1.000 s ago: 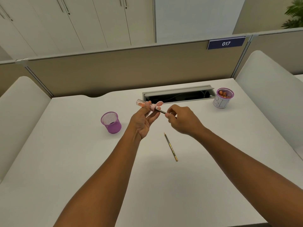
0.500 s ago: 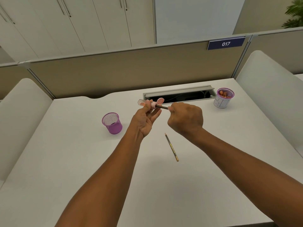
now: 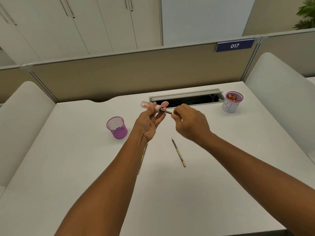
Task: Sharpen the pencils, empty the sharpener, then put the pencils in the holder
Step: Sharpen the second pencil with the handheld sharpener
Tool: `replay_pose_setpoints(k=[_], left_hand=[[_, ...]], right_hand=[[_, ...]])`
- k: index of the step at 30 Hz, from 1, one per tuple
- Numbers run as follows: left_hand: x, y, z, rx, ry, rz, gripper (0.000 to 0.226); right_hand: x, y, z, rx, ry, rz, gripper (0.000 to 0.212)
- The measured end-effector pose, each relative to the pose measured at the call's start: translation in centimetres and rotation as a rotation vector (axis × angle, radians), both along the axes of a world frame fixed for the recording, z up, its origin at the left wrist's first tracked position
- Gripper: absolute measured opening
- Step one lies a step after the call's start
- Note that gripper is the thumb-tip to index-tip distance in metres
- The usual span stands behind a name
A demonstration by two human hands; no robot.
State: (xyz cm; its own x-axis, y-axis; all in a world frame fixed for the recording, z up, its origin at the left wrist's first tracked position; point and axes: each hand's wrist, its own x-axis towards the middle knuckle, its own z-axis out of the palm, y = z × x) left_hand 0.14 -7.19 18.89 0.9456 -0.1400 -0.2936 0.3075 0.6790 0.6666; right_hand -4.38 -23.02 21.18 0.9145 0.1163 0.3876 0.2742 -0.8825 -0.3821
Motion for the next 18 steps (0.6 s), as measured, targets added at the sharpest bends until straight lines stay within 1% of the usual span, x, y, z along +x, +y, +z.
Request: replay_pose_setpoints(k=[1,3,4,5,6,7,8,9,11,12,13,14,15,16,18], left_hand=[[-0.1,-0.2,0.0,0.014,0.013,0.013,0.014],[-0.1,-0.6,0.1,0.029,0.036,0.032,0.015],[0.0,-0.7,0.2,0.03,0.043,0.037,0.015],[0.0,-0.9,0.2,0.029,0.046,0.04,0.016],[0.1,-0.9,0.2,0.03,0.045,0.039,0.017],[0.1,-1.0,0.3,0.032,0.039,0.029,0.018],[0.1,-1.0,0.3,0.033,0.028,0.014,0.018],[0.1,-0.9,0.2,0.031,0.018,-0.003,0.019],[0.0,-0.6,0.1,0.029,0.001,-0.012,0.02],[-0.1,-0.5,0.0,0.03,-0.005,-0.016,0.02],[0.0,-0.6,0.0,0.03,-0.011,-0.025,0.02],[0.0,-0.6,0.0,0.028,-0.012,-0.026,0.019],[0.0,-0.7,0.0,0.028,-0.004,-0.018,0.018],[0.0,-0.7,0.1,0.027,0.005,-0.006,0.017],[0.1,-0.6,0.1,0.031,0.022,0.014,0.017]], right_hand=[[-0.2,-0.3,-0.2,-0.121,-0.137,0.006,0.011],[-0.2,-0.6,-0.2,-0.231,-0.308,-0.01,0.004],[-0.2,-0.6,-0.1,-0.238,-0.336,-0.021,0.004],[-0.3,-0.4,0.0,-0.232,-0.311,-0.037,0.005],[-0.2,-0.1,0.2,-0.225,-0.224,-0.072,0.008],[-0.1,0.3,0.6,-0.217,-0.084,-0.136,0.013],[0.2,0.7,1.1,-0.164,0.096,-0.205,0.019],[0.7,0.8,1.9,-0.006,0.323,-0.249,0.024],[2.1,0.2,3.4,0.52,0.815,-0.263,0.029],[2.4,-0.3,3.9,0.735,0.999,-0.254,0.03],[2.6,-0.8,4.2,0.861,1.094,-0.233,0.031],[2.6,-1.1,4.2,0.896,1.125,-0.212,0.032],[2.5,-1.2,4.1,0.872,1.114,-0.203,0.033],[2.3,-1.0,3.9,0.797,1.054,-0.194,0.033],[1.7,-0.4,3.2,0.569,0.806,-0.153,0.032]])
